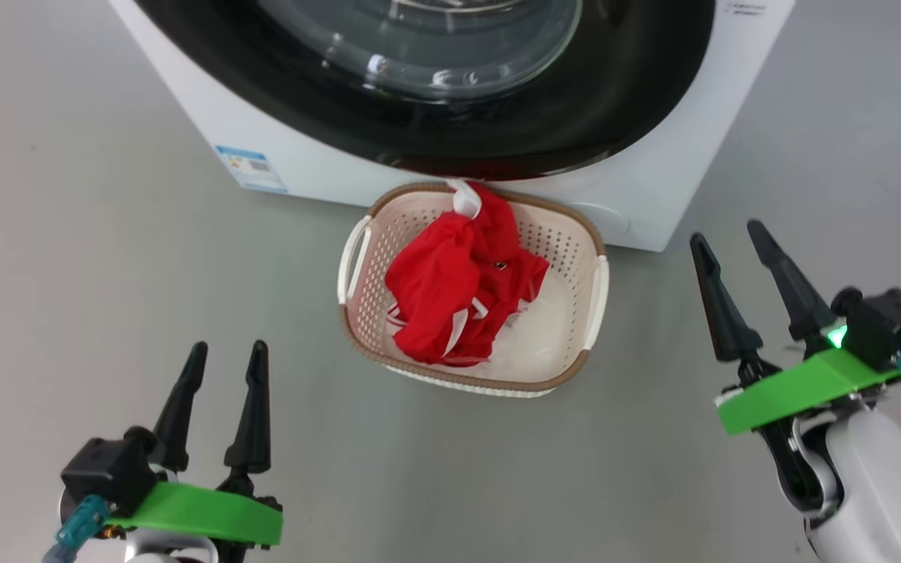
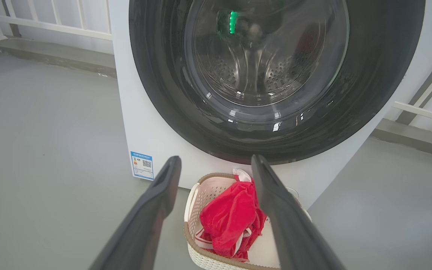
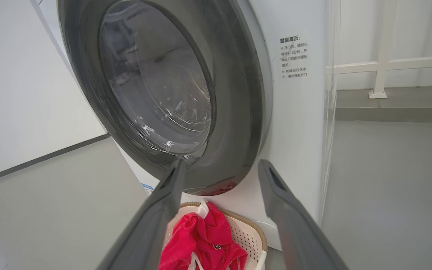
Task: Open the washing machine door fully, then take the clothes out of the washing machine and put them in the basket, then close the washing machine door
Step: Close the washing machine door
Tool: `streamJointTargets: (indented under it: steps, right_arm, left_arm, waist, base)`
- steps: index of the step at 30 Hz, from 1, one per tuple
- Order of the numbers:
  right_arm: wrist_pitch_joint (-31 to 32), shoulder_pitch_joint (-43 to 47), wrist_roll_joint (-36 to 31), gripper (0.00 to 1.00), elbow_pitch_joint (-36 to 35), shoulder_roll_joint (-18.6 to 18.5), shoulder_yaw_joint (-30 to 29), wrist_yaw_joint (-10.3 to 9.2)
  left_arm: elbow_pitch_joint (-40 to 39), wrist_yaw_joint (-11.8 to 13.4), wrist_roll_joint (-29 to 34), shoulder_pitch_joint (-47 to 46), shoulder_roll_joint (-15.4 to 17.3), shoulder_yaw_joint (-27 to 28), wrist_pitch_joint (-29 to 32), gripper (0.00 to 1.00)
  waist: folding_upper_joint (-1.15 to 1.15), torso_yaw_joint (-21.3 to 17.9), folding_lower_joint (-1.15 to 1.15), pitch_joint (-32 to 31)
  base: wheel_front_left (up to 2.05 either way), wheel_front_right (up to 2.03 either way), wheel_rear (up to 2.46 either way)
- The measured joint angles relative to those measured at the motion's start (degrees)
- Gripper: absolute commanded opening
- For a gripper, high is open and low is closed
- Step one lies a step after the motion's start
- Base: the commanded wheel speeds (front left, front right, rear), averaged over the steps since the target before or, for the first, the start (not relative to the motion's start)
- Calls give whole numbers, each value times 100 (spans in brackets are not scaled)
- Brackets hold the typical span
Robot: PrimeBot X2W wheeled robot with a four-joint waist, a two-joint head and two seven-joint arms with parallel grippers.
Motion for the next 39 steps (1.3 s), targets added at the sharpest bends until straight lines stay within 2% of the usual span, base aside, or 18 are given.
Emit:
streamJointTargets:
  steps: [20,39]
  right_arm:
    - [0,1450,-3,100,-194,174,-626,0]
    - [0,2064,-3,100,-396,348,-958,0]
  left_arm:
    - [-114,-1,151,495,169,202,0,100]
    - [-177,-1,249,1022,327,345,0,100]
  waist:
    - [0,-748,0,-583]
    - [0,-1444,0,-972]
  base:
    - [0,0,0]
    - [0,0,0]
